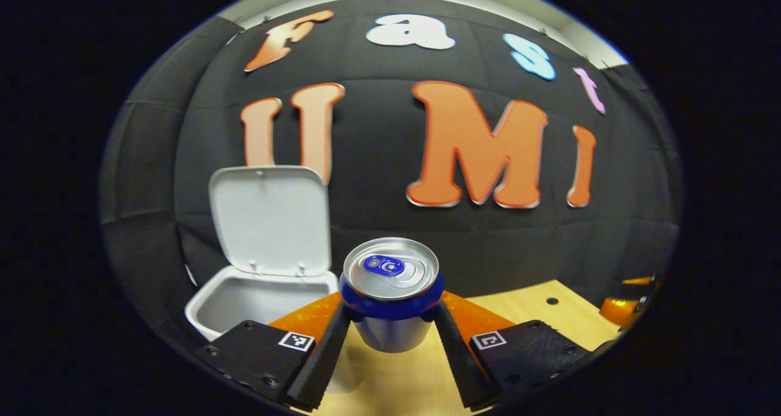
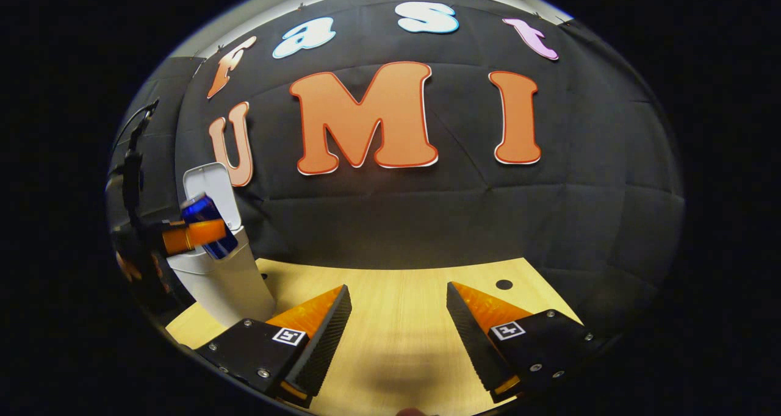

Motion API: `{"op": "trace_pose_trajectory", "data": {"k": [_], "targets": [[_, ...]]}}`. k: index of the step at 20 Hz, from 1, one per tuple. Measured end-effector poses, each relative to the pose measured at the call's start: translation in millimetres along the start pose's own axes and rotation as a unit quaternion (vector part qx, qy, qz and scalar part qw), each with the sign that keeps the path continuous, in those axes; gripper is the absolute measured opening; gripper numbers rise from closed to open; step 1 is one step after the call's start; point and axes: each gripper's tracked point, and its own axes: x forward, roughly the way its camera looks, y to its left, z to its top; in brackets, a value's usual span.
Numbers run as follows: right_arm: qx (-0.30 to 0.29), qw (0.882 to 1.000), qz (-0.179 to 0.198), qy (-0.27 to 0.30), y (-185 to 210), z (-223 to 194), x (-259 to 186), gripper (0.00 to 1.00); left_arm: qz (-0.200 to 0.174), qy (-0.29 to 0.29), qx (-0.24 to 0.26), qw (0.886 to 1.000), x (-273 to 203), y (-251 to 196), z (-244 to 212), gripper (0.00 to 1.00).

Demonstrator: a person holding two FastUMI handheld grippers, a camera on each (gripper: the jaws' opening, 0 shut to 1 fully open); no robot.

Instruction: Press the lid of the desktop garbage bin to open it, pick up the crumpled paper on the desktop and throw it into the bin, then pick up the pop can on the desktop and drop it into the bin, and finally close the garbage bin lid.

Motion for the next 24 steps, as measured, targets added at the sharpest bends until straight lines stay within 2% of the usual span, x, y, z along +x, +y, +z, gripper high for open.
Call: {"op": "trace_pose_trajectory", "data": {"k": [3,8,12,19,20,21,24], "targets": [[0.009,1.0,0.008,-0.004,11.6,0.7,0.5,0.94,0.052,-0.021,0.027,0.998,23.0,71.1,23.6,0.77],[0.005,1.0,-0.006,-0.002,7.8,-3.2,-7.4,0.94,0.09,0.018,-0.007,0.996,62.1,125.4,-34.4,0.78],[0.006,1.0,-0.027,-0.002,-3.0,-4.4,-15.9,0.94,0.096,0.06,-0.04,0.993,64.0,133.8,-67.7,0.8],[0.013,0.999,-0.043,-0.001,-7.9,-8.5,-22.4,0.94,0.092,0.077,-0.012,0.993,60.1,141.0,-82.4,0.85],[0.014,0.999,-0.042,0.0,-6.0,-8.7,-22.8,0.94,0.093,0.073,-0.01,0.993,62.5,137.9,-78.2,0.86],[0.012,0.999,-0.042,-0.001,-4.9,-8.5,-23.5,0.94,0.095,0.045,-0.011,0.994,58.6,137.8,-59.9,0.86],[0.005,0.999,-0.04,-0.006,-2.0,-6.5,-25.1,0.94,0.083,-0.055,0.018,0.995,52.7,129.6,40.1,0.85]]}}
